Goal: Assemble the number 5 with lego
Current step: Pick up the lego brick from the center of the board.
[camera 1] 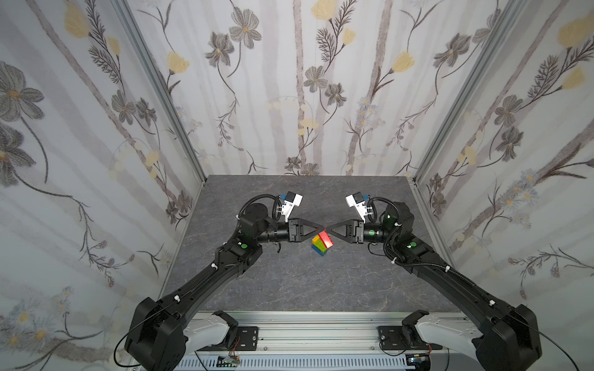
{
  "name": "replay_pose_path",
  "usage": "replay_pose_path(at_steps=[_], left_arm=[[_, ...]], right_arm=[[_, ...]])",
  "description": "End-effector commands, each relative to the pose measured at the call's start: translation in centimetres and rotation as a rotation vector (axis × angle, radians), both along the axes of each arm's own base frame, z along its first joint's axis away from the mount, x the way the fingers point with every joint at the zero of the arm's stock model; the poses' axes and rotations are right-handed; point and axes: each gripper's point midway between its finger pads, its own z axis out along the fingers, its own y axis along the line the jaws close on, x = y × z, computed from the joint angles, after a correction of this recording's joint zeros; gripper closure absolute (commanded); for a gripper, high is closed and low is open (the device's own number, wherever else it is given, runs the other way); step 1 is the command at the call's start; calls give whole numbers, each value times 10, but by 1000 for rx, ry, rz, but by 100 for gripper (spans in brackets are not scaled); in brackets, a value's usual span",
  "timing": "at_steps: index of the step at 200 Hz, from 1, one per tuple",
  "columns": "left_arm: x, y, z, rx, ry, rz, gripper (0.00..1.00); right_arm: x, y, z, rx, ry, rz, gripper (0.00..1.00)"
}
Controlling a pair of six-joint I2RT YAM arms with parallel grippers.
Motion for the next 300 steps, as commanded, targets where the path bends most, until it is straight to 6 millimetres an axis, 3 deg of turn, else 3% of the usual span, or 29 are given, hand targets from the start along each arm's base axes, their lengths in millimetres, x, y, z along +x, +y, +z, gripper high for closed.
replay_pose_path(at_steps=[1,46,172,189,205,212,229,242,244,252,271,300], left_arm=[[-4,0,18,-46,-34,-24,95],[-5,-1,21,-55,-34,-27,94],[-4,-5,16,-53,-33,-18,88],[-3,-5,14,-46,-29,-12,78],[2,-3,10,-23,-17,18,50],[5,-1,6,-9,-11,39,43],[15,8,-4,21,16,98,37],[25,18,-17,67,46,164,36],[26,19,-19,75,50,172,36],[32,26,-32,122,76,218,37],[43,41,-61,213,139,306,37],[55,57,-102,342,216,397,35]], right_arm=[[-10,3,19,55,-32,42,38],[-11,7,16,51,-17,52,40],[-18,14,25,60,-49,91,81],[-15,14,23,56,-50,80,82],[-11,15,19,45,-44,73,84],[-8,14,16,36,-35,64,85],[1,10,2,-16,-18,37,86],[5,5,-19,-106,0,19,86],[7,5,-12,-109,-20,16,85],[10,3,-15,-154,-43,3,85],[17,-6,-44,-360,-33,-11,87],[36,-17,-70,-547,-52,-36,87]])
